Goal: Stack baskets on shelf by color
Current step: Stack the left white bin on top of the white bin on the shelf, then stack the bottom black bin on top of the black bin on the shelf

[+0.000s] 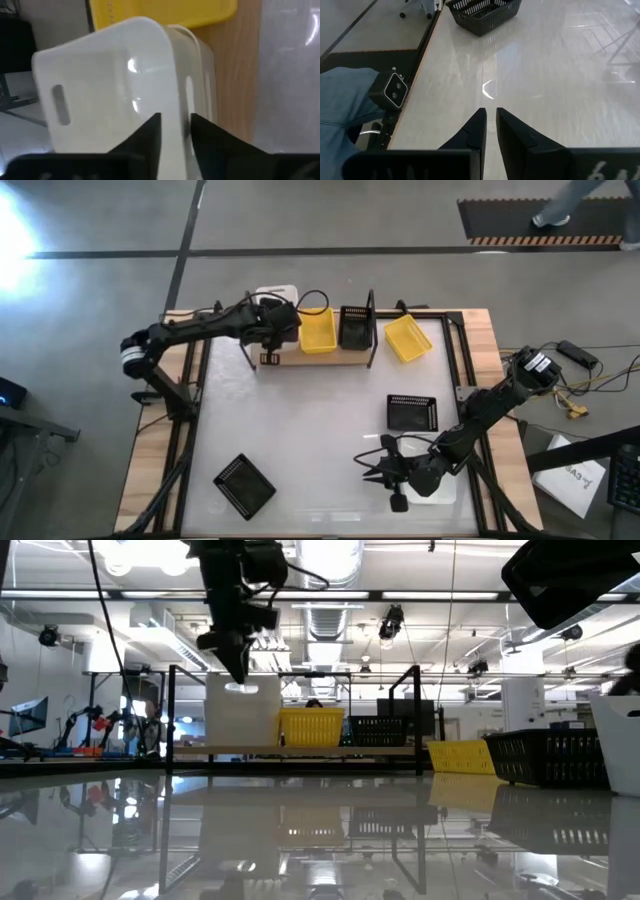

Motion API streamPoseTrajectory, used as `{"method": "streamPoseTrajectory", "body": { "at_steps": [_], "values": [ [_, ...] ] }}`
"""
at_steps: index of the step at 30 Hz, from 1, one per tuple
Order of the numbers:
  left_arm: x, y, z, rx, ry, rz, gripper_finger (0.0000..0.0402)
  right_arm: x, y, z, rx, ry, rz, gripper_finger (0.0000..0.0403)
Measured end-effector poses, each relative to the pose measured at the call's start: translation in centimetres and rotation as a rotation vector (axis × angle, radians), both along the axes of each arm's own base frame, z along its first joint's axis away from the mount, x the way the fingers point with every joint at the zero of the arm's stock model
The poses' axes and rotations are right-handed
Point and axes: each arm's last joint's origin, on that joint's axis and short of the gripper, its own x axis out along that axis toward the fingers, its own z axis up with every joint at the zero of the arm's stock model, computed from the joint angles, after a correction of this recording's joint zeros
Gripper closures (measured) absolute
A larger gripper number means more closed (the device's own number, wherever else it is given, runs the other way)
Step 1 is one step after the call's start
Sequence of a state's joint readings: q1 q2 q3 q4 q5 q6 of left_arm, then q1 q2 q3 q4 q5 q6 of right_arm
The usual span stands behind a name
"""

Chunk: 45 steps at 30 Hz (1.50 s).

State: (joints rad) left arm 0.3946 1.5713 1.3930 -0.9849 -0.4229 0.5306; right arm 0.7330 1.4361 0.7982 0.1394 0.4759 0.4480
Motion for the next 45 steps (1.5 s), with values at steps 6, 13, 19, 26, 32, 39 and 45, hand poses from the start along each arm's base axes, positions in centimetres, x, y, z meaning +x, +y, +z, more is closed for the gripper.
{"method": "streamPoseTrajectory", "body": {
  "at_steps": [6, 13, 19, 26, 32, 39, 45],
  "values": [
    [-1.1, -0.9, 4.0, 0.044, -0.137, 0.032, 0.0257, 0.0, 0.0, 0.0, -0.002, 0.000, 0.001, 0.0369],
    [-2.5, -3.5, 6.1, -0.029, -0.395, 0.217, 0.0257, 0.1, -0.1, 0.0, -0.005, 0.000, -0.002, 0.0369],
    [-1.3, -6.7, 2.6, -0.098, -0.425, 0.194, 0.0277, 0.3, -0.2, 1.5, -0.017, 0.005, -0.020, 0.0369],
    [0.5, -13.1, -1.6, -0.190, -0.536, 0.080, 0.0295, -1.5, -1.8, 7.4, -0.068, 0.208, -0.194, 0.0369],
    [0.3, -19.1, -3.6, -0.259, -0.652, -0.053, 0.0300, -3.9, -3.2, 9.5, 0.036, 0.558, -0.342, 0.0369],
    [-0.8, -23.0, -5.8, -0.315, -0.724, -0.179, 0.0300, -5.8, 1.1, 8.0, 0.138, 0.861, -0.049, 0.0369],
    [-1.5, -23.4, -7.2, -0.316, -0.738, -0.165, 0.0300, -7.7, 4.1, 6.1, 0.148, 0.948, -0.124, 0.0369]
  ]
}}
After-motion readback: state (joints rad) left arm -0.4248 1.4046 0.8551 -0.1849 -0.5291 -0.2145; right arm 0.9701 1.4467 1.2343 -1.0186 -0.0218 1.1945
